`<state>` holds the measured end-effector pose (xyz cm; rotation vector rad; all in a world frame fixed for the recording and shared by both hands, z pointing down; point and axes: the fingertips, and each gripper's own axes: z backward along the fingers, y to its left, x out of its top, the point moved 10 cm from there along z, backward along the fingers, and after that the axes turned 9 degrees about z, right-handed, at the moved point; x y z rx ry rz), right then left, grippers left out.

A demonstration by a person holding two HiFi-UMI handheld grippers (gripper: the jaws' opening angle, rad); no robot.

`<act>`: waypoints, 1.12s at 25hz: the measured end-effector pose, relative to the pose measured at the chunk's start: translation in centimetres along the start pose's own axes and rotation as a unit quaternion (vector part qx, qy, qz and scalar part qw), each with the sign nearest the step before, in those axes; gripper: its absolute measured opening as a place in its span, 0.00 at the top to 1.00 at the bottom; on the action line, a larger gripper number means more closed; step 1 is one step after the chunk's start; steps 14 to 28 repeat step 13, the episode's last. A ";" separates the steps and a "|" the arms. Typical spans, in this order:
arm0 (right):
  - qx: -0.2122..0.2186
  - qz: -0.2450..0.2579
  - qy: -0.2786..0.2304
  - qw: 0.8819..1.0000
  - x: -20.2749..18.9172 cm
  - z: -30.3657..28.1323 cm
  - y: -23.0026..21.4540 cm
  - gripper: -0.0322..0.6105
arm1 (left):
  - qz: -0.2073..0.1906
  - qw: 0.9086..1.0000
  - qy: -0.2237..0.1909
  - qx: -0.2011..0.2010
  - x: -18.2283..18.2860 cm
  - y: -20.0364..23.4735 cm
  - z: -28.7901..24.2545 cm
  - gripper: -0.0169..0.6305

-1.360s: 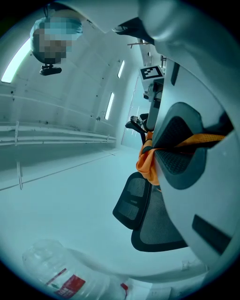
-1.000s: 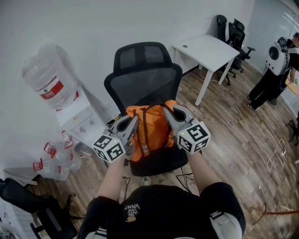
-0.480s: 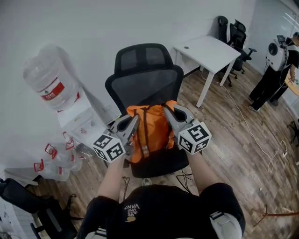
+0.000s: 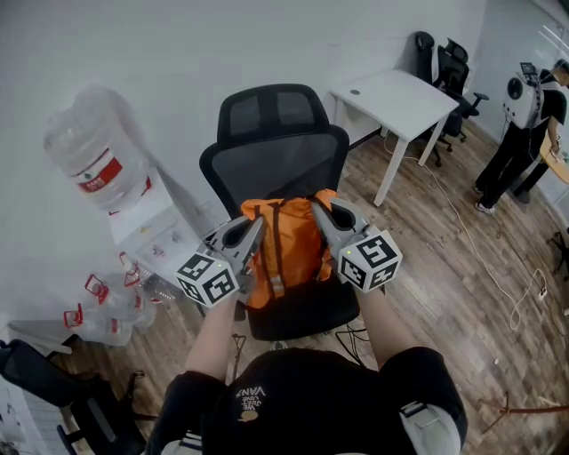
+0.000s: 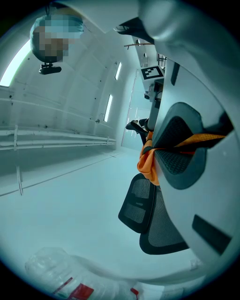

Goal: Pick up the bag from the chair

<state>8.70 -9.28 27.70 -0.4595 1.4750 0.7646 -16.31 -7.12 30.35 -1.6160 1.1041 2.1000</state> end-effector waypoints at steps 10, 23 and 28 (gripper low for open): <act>0.002 0.002 0.003 1.000 -0.1 -0.1 -0.3 0.95 | 0.000 1.000 -0.001 0.002 -0.1 0.1 -0.3 0.94; 0.003 0.002 0.003 1.000 -0.1 -0.3 -0.4 0.95 | 0.000 1.000 -0.002 0.003 -0.1 0.2 -0.3 0.94; 0.003 0.002 0.003 1.000 -0.1 -0.3 -0.4 0.95 | 0.000 1.000 -0.002 0.003 -0.1 0.2 -0.3 0.94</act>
